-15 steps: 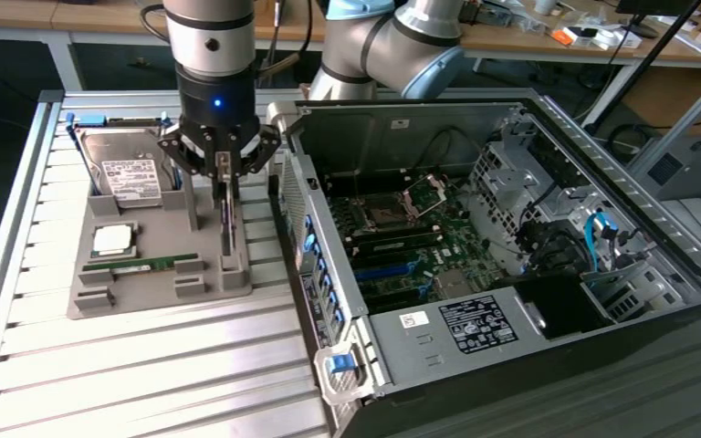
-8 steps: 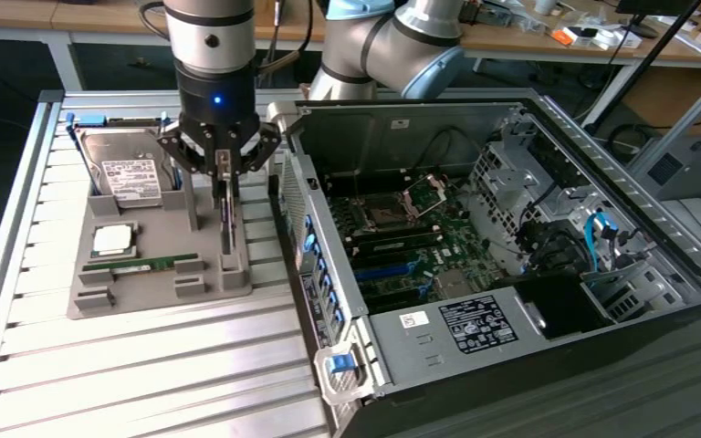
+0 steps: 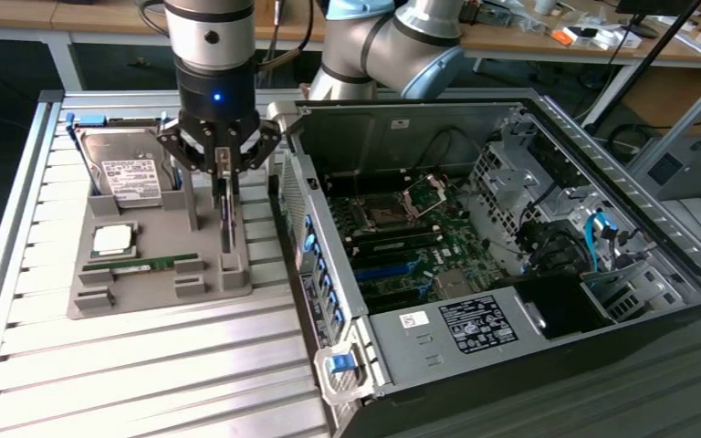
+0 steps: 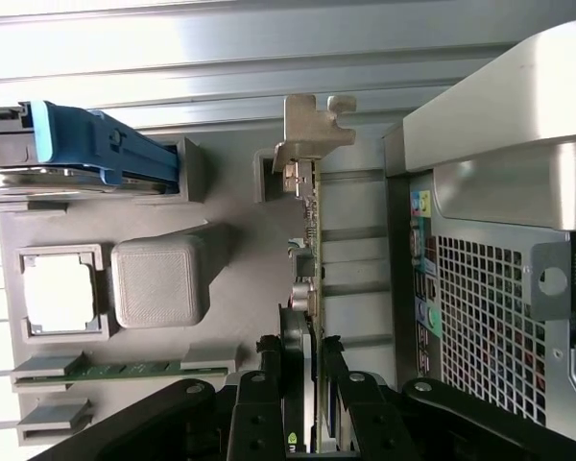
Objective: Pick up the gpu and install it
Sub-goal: 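Pick up the gpu and move the gpu toward the slot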
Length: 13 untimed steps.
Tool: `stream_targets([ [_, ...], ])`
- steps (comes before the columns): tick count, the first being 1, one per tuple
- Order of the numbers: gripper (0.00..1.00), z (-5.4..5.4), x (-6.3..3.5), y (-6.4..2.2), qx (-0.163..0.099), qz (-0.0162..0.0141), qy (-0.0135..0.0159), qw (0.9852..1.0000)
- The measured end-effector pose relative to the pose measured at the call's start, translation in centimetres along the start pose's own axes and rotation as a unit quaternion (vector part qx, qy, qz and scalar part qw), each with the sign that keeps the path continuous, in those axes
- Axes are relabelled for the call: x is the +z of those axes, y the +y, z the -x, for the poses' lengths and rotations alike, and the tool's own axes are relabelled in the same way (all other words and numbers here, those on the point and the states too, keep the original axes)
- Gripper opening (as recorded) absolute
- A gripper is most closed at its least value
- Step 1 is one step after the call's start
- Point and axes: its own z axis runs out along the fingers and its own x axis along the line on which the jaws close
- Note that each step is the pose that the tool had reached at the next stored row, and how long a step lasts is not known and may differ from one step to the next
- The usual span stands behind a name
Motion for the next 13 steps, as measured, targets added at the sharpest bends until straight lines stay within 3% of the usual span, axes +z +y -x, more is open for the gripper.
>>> stream_targets([
  [8, 0.27, 0.0, -0.34, -0.01, 0.000, 0.0001, 0.0000, 1.0000],
  [13, 0.27, 0.0, -1.32, -0.03, 0.000, 0.0000, 0.0000, 1.0000],
])
